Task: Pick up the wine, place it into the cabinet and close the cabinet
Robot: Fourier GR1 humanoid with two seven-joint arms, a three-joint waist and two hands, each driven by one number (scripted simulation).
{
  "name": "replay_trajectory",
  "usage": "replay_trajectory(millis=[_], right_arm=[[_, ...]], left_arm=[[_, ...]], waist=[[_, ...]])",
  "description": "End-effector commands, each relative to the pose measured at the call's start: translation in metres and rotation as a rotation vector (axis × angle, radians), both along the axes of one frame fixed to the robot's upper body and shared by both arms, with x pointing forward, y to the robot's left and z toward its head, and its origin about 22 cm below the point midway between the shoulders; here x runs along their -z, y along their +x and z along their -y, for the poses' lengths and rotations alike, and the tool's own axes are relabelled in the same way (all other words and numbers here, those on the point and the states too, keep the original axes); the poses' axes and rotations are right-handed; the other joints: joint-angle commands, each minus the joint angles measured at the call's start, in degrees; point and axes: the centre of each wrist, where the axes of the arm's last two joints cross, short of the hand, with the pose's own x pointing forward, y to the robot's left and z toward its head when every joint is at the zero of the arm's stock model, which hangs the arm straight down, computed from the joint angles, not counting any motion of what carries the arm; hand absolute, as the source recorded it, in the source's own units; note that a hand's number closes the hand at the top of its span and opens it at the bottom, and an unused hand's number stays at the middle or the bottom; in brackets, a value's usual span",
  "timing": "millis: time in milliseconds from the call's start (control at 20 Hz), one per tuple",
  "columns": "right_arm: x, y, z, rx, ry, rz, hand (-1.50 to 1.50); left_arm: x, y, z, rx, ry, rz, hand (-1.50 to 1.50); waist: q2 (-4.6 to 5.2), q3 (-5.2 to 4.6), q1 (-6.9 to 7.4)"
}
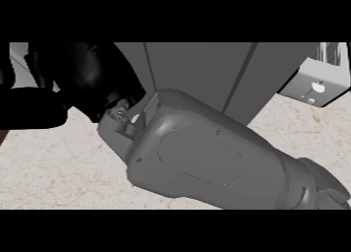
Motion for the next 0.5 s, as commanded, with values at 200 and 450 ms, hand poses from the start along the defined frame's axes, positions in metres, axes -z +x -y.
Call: replay_trajectory(millis=[200, 450], right_arm=[[0.032, 0.081, 0.037, 0.198, -0.032, -0.056, 1.5], [0.06, 0.101, 0.057, 0.237, -0.091, -0.052, 1.5]], left_arm=[[-0.011, 0.006, -0.013, -0.019, 0.006, 0.032, 1.5], [-0.011, 0.003, -0.002, -0.017, -0.004, 0.02, 1.5]], waist=[[1.65, -0.14, -0.49], [1.8, -0.08, -0.72]])
